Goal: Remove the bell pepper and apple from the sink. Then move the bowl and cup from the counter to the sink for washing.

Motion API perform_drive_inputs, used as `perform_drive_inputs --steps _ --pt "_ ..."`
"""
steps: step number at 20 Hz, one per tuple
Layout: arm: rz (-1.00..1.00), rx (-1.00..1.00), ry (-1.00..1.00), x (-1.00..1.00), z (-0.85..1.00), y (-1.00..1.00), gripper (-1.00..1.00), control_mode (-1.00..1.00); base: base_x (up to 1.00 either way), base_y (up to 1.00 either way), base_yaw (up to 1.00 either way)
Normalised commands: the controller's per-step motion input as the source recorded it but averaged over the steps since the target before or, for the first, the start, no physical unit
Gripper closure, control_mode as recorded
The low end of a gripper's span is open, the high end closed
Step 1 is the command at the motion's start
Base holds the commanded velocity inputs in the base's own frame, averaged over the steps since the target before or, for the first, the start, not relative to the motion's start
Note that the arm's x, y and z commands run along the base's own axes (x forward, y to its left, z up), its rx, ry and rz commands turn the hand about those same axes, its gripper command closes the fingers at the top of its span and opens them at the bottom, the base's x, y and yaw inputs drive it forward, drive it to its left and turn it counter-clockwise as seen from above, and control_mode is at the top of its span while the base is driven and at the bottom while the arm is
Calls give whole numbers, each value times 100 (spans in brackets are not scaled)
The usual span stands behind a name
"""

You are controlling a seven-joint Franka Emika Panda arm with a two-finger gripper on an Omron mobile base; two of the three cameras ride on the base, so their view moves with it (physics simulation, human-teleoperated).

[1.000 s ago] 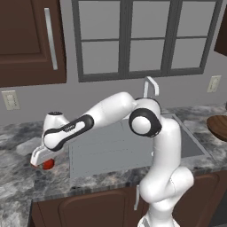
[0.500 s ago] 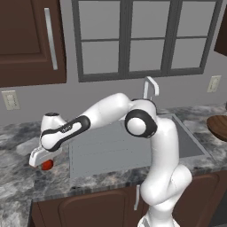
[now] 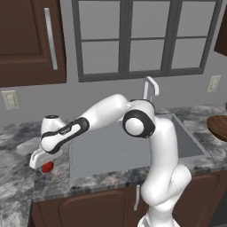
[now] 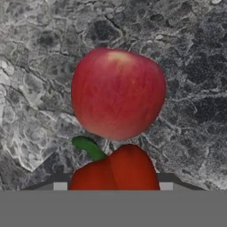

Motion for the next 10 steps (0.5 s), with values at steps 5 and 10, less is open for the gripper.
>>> perform_drive_inputs --steps 5,10 --pt "0 0 0 -2 -14 0 100 -100 0 0 0" --pt "0 0 0 -1 -13 0 100 -100 0 0 0"
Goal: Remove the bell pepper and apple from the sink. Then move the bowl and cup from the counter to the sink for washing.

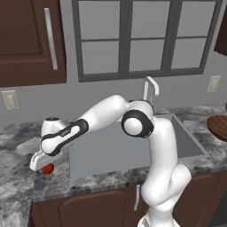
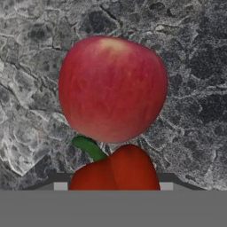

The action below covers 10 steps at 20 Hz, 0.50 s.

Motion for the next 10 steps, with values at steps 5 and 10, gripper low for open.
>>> perform_drive_inputs --steps 5,10 --pt "0 0 0 0 -12 0 100 -100 0 0 0" --pt "0 0 0 0 -12 0 100 -100 0 0 0"
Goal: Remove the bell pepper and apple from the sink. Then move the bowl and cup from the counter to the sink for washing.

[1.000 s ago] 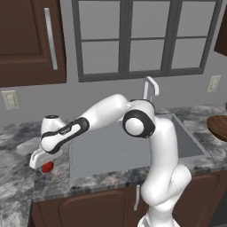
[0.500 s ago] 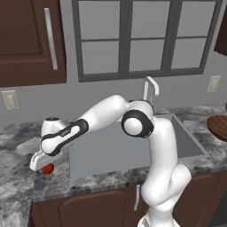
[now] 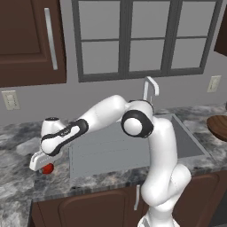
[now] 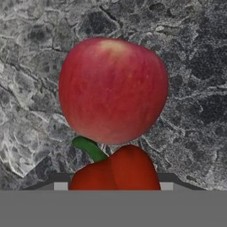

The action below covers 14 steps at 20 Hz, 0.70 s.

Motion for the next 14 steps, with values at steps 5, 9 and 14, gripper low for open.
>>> perform_drive_inputs --steps 5,9,14 --pt "0 0 0 -1 -12 0 -100 -100 0 0 0" --pt "0 0 0 -3 -8 0 -100 -100 0 0 0" --pt "-1 0 0 -5 -1 -2 -100 -100 0 0 0"
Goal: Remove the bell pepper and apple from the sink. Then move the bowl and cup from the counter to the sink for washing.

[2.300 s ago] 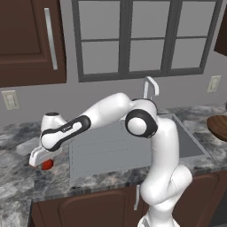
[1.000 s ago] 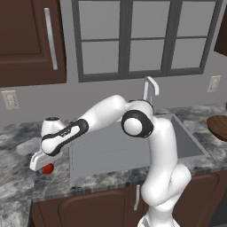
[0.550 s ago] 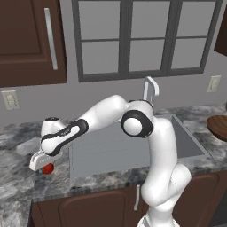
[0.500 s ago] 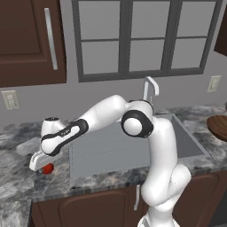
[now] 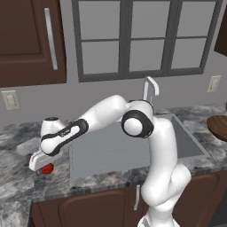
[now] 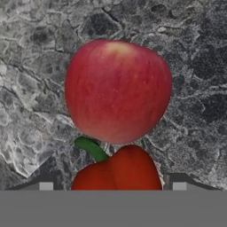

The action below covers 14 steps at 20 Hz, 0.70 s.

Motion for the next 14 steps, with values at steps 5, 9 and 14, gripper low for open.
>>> perform_drive_inputs --steps 5,9,14 --pt "0 1 0 -8 3 -15 -100 -100 0 0 0" --pt "0 2 0 -9 8 -17 -100 -100 0 0 0" --pt "0 6 0 -7 17 -20 -100 -100 0 0 0"
